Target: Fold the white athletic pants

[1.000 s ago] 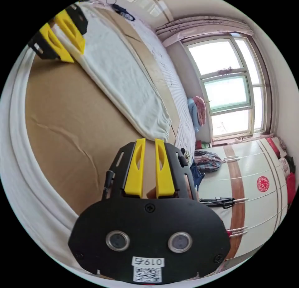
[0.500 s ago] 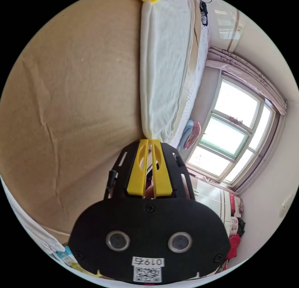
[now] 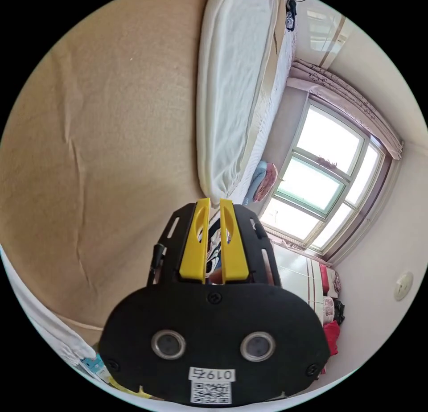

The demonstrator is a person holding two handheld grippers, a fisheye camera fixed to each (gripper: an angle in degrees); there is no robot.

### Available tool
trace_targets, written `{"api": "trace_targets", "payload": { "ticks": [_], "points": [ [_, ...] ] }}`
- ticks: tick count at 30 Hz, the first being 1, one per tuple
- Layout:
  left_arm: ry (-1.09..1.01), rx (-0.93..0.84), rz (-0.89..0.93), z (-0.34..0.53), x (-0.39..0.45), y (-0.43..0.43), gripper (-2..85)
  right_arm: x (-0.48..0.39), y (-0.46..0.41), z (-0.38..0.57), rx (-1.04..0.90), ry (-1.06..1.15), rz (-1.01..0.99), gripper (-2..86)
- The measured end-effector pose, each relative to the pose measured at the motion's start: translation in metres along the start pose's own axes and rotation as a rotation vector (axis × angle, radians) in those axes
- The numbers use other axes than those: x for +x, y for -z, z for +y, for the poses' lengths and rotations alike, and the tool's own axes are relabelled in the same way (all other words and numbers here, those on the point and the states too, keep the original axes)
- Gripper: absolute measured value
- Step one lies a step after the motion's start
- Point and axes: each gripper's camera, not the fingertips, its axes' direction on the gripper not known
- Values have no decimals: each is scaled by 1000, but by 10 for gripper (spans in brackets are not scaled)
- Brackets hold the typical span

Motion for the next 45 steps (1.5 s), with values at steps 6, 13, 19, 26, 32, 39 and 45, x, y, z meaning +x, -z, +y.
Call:
{"api": "trace_targets", "payload": {
  "ticks": [6,13,19,26,32,39,45],
  "points": [
    [-29,19,-29,49,8,49,9,41,70,18,132,-326,-107,43],
    [23,-63,-42,71,1,46,11,53,158,-23,475,-310,-233,63],
    [0,-107,-27,65,1,34,11,57,158,-58,473,-167,-306,69],
    [24,-109,3,67,-9,35,10,79,162,-74,509,-107,-374,62],
    [59,-96,44,71,-24,38,9,86,171,-82,528,-91,-372,44],
    [46,-103,39,75,-29,46,9,103,182,-70,542,-149,-420,11],
    [37,-105,37,78,-33,55,9,113,186,-46,474,-177,-342,44]
  ]
}}
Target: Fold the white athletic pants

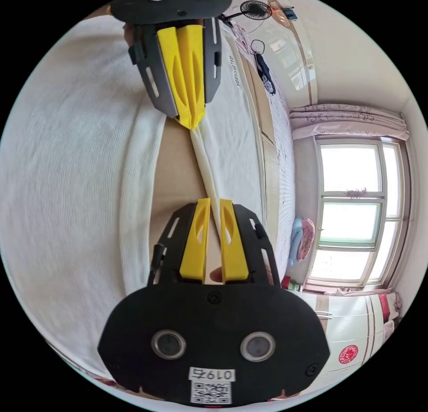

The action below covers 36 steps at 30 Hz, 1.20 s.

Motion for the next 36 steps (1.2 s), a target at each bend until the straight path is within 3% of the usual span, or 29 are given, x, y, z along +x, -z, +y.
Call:
{"api": "trace_targets", "payload": {
  "ticks": [9,17,21,24,30,32,36],
  "points": [
    [4,2,-9,12,-6,15,11,28,10,40,-162,19,-41,67],
    [12,9,-6,34,-15,33,10,25,48,59,-197,97,-29,3],
    [16,14,-2,44,-21,44,11,21,80,76,-225,46,5,20],
    [80,116,-52,59,-34,76,10,27,131,98,-232,-145,129,44],
    [305,427,-122,140,-68,175,7,14,289,168,-228,-789,499,-3],
    [378,502,-90,190,-72,207,7,-10,354,199,-116,-1096,492,-8],
    [464,518,22,257,-71,235,7,-46,423,229,211,-1362,260,-9]
  ]
}}
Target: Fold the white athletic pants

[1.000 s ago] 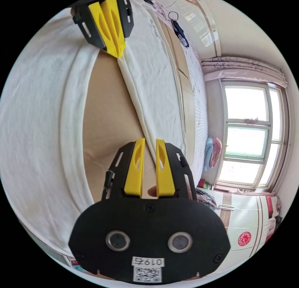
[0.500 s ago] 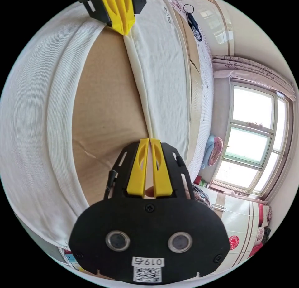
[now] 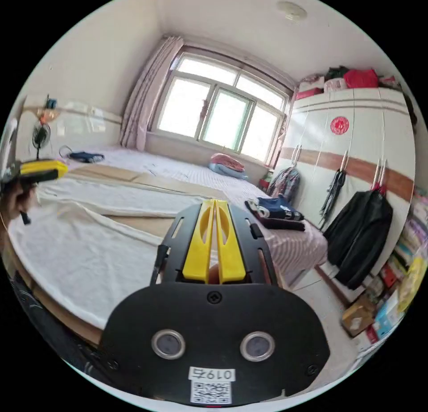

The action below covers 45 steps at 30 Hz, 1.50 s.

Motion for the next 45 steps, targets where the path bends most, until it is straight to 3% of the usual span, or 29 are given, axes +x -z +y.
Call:
{"api": "trace_targets", "payload": {
  "ticks": [2,5,10,17,23,30,34,37,41,45],
  "points": [
    [58,-47,61,22,-6,25,7,6,21,5,-71,-110,-308,-10],
    [27,-51,93,39,8,52,7,-13,36,13,-167,-91,-594,-10],
    [-19,-115,28,53,29,75,8,-67,79,23,-195,176,-690,-10],
    [28,-294,32,79,3,88,10,-58,125,38,-248,354,-429,-10],
    [68,-361,-135,94,-22,107,20,2,140,56,-371,233,-240,-9],
    [147,-411,-354,116,-66,150,75,57,173,51,-361,149,-122,4],
    [347,-435,-563,138,-128,199,106,93,193,54,-348,77,-154,92],
    [506,-462,-640,158,-169,230,110,99,205,58,-370,104,-184,112],
    [827,-447,-590,191,-224,263,108,101,217,63,-381,112,-192,101],
    [971,-427,-540,211,-259,273,104,105,221,65,-398,116,-178,93]
  ]
}}
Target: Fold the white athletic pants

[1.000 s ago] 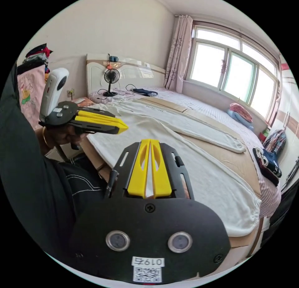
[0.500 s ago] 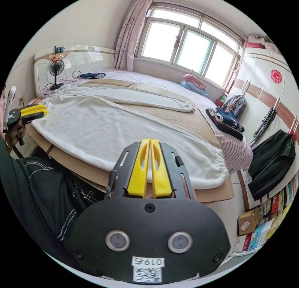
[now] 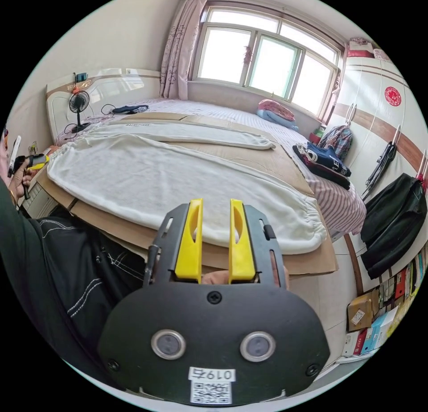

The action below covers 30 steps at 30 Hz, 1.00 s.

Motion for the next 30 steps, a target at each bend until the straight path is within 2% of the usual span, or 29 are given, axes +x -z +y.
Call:
{"api": "trace_targets", "payload": {
  "ticks": [4,9,12,15,25,30],
  "points": [
    [19,3,-38,-14,-15,-10,99,6,8,7,-6,8,27,87],
    [90,-52,73,-21,-33,-25,88,16,17,17,-7,11,74,84],
    [75,-54,93,-24,-35,-27,74,27,19,25,0,-18,161,77],
    [23,-43,36,-25,-32,-26,61,47,22,31,-17,-90,240,53],
    [-49,-30,5,-32,-38,-15,19,178,38,71,-32,-574,372,45],
    [-55,-45,-19,-33,-37,-20,16,226,30,86,-42,-719,271,72]
  ]
}}
